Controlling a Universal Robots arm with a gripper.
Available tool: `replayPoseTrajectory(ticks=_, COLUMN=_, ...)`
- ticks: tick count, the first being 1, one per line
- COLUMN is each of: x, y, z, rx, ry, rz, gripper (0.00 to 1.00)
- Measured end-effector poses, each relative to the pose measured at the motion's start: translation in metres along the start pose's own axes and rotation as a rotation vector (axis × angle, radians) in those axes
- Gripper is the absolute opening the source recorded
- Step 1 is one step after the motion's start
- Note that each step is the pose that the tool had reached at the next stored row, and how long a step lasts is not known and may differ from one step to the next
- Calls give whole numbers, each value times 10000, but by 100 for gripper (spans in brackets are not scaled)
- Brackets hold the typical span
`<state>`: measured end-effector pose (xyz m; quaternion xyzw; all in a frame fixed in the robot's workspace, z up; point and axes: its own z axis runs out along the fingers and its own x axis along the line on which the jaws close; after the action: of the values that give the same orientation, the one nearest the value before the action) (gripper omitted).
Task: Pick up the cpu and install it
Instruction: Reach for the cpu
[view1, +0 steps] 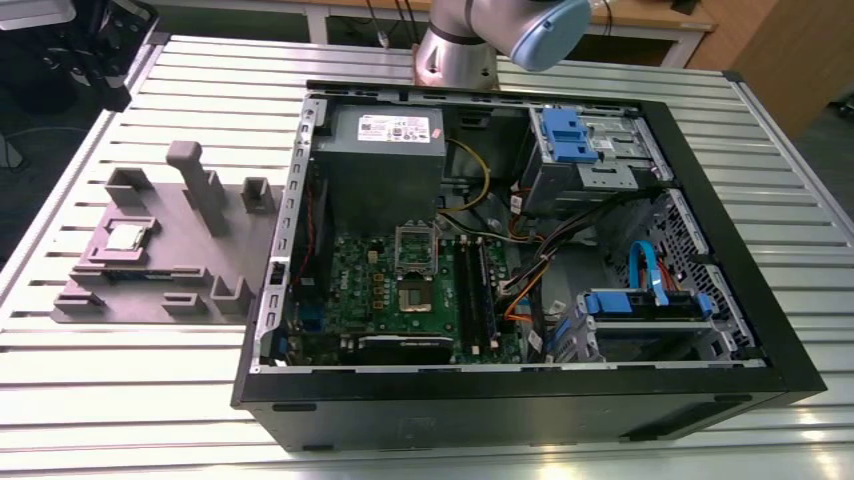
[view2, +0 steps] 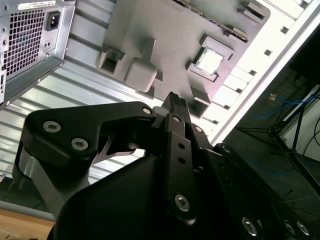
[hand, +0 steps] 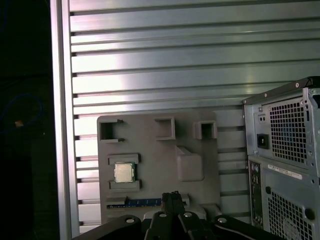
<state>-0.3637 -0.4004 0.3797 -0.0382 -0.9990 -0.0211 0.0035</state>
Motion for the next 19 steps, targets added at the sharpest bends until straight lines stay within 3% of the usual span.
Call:
replayPoseTrajectory(ticks=17, x=37, y=-3, z=0, rx=0, ry=0, rz=-1, gripper=10)
replayPoseTrajectory(ticks=19, x=70, y=-6, z=1, rx=0, ry=0, rz=-1, gripper=10)
